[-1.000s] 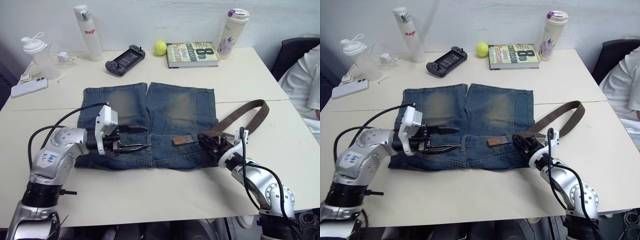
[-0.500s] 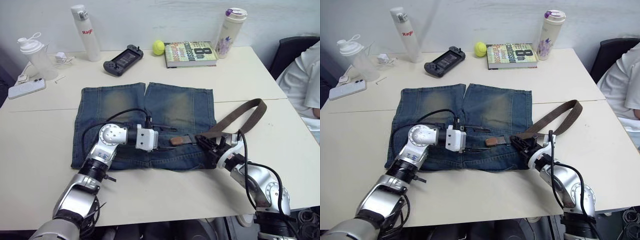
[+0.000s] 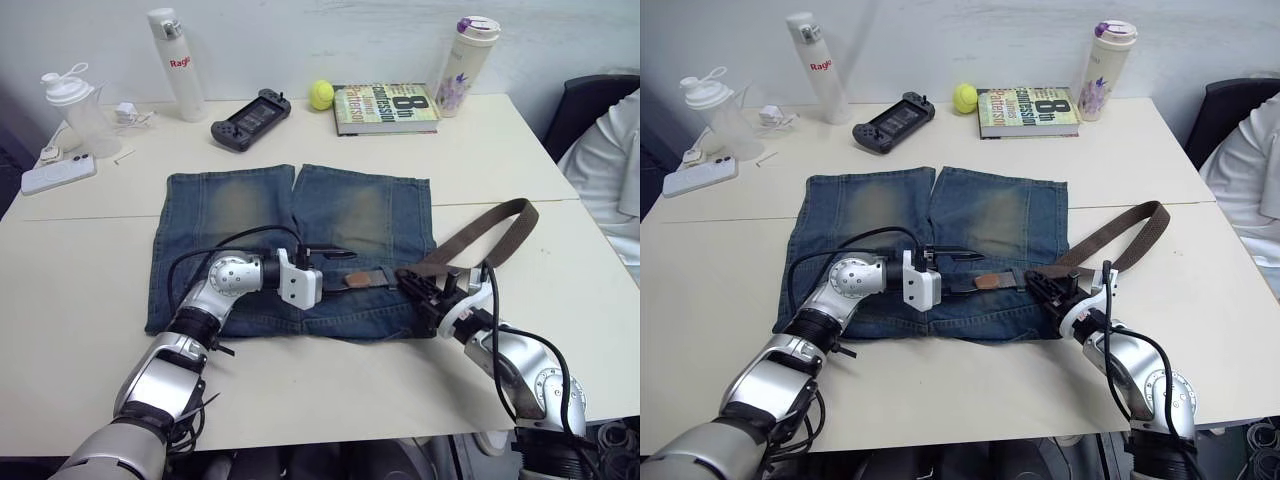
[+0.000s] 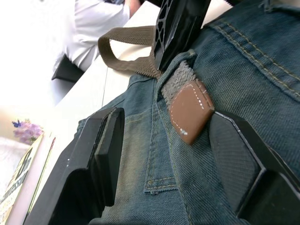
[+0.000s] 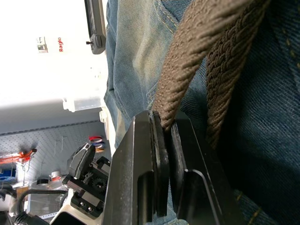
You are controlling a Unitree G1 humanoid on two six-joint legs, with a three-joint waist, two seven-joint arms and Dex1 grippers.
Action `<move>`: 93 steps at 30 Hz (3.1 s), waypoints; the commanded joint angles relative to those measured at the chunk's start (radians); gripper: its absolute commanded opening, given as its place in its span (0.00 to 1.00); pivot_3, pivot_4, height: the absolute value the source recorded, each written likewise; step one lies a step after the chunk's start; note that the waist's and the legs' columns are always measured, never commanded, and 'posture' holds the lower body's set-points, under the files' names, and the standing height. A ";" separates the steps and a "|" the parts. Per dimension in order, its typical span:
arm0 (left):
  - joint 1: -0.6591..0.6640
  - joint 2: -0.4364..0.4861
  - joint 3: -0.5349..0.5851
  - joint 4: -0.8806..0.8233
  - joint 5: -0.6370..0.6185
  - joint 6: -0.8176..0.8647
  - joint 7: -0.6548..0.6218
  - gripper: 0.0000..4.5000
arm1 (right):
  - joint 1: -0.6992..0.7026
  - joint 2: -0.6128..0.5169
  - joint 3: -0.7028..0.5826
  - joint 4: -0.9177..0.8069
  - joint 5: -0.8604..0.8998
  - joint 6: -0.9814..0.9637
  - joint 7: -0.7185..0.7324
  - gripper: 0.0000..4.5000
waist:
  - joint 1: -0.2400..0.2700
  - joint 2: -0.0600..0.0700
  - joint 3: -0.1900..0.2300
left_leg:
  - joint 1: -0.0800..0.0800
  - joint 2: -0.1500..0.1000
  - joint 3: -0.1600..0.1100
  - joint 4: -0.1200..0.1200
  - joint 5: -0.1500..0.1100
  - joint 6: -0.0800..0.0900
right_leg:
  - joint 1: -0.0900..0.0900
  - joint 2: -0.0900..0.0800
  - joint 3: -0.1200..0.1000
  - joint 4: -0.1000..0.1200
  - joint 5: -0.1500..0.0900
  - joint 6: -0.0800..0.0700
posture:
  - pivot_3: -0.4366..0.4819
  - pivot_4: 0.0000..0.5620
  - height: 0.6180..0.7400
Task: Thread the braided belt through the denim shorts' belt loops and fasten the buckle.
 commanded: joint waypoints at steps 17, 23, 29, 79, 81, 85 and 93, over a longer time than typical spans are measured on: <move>-0.014 -0.010 -0.024 -0.037 -0.028 -0.011 -0.011 0.01 | 0.014 -0.011 0.007 -0.047 -0.045 0.015 0.034 0.00 | 0.010 0.000 0.000 | 0.000 0.000 0.000 0.001 0.000 0.000 | 0.000 0.000 0.000 0.000 0.000 0.000 | 0.48 0.27 1.00; -0.011 -0.007 -0.035 -0.041 -0.024 -0.015 -0.014 0.00 | 0.020 -0.014 -0.009 -0.067 -0.074 -0.006 0.032 0.19 | 0.012 0.000 0.000 | 0.000 0.000 0.000 0.001 0.000 0.000 | 0.000 0.000 0.000 0.000 0.000 0.000 | 0.48 0.27 1.00; -0.013 0.003 -0.039 -0.044 -0.024 -0.012 -0.009 0.00 | 0.095 -0.114 -0.090 -0.240 -0.154 -0.010 0.159 0.75 | 0.015 0.000 0.000 | 0.000 0.000 0.000 0.001 0.000 0.000 | 0.000 0.000 0.000 0.000 0.000 0.000 | 0.48 0.27 1.00; 0.083 0.087 -0.021 -0.360 -0.052 0.123 0.009 0.00 | -0.028 -0.436 -0.012 -0.034 -1.295 0.159 0.593 0.01 | 0.040 -0.001 0.000 | 0.002 -0.001 0.001 0.006 0.000 0.001 | 0.003 -0.001 0.001 0.001 0.001 0.002 | 0.48 0.27 1.00; 0.078 0.078 -0.023 -0.361 -0.042 0.130 0.021 0.00 | -0.047 -0.384 -0.062 -0.044 -1.249 0.186 0.571 0.01 | 0.039 -0.002 0.000 | 0.002 -0.001 0.001 0.006 0.000 0.001 | 0.003 -0.001 0.001 0.001 0.001 0.002 | 0.48 0.27 1.00; 0.075 0.076 -0.024 -0.359 -0.034 0.132 0.036 0.00 | -0.062 -0.318 -0.181 -0.094 -1.152 0.265 0.547 0.26 | 0.037 -0.002 0.000 | 0.002 -0.001 0.002 0.005 0.000 0.001 | 0.002 0.000 0.001 0.002 0.001 0.002 | 0.48 0.27 1.00; 0.061 0.078 -0.011 -0.363 -0.014 0.136 0.077 0.00 | 0.003 -0.398 -0.458 -0.314 -0.562 0.481 0.597 0.94 | 0.040 0.000 0.000 | 0.001 -0.001 0.002 0.004 0.000 0.001 | 0.001 0.000 0.002 0.002 0.001 0.002 | 0.48 0.27 1.00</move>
